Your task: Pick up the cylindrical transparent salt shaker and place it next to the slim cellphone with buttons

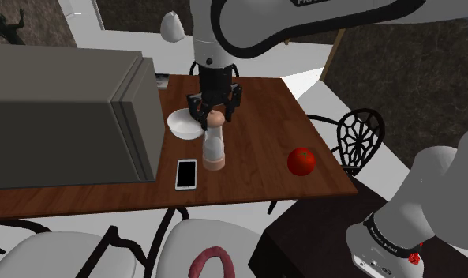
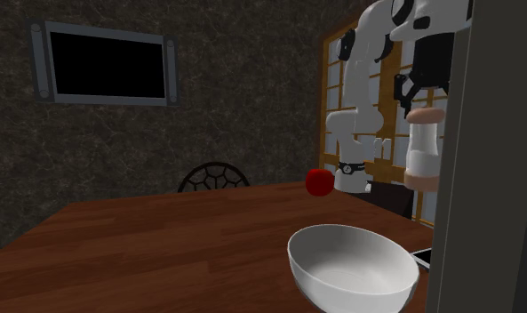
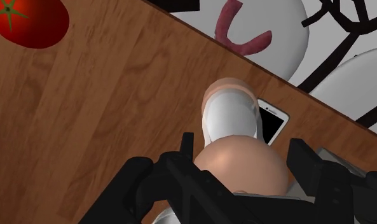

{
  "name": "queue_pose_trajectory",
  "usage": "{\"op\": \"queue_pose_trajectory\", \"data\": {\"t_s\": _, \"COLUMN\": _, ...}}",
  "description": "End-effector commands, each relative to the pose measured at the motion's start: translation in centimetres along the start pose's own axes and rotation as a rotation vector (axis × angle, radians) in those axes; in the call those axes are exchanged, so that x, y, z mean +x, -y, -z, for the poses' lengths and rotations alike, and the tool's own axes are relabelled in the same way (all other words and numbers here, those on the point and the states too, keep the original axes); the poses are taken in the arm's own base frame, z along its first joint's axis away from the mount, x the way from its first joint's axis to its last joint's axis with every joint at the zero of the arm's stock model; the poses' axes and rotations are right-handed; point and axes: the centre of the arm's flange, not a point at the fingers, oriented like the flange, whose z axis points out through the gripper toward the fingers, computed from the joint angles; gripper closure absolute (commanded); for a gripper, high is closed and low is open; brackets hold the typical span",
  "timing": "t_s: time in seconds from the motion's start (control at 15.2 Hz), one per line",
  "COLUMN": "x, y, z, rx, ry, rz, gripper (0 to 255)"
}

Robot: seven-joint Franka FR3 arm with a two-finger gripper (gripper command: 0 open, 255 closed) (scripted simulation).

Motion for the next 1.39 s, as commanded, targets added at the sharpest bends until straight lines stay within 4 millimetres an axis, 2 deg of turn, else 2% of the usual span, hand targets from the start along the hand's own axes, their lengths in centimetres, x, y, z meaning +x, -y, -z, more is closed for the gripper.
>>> {"op": "queue_pose_trajectory", "data": {"t_s": 0.0, "x": 0.1, "y": 0.0, "z": -1.1, "rx": 0.000, "ry": -0.001, "rz": 0.000, "gripper": 255}}
{"op": "queue_pose_trajectory", "data": {"t_s": 1.19, "x": 0.6, "y": 0.3, "z": -10.6, "rx": 0.000, "ry": -0.001, "rz": 0.000, "gripper": 255}}
{"op": "queue_pose_trajectory", "data": {"t_s": 1.32, "x": 0.6, "y": 0.3, "z": -10.9, "rx": 0.000, "ry": -0.001, "rz": 0.000, "gripper": 255}}
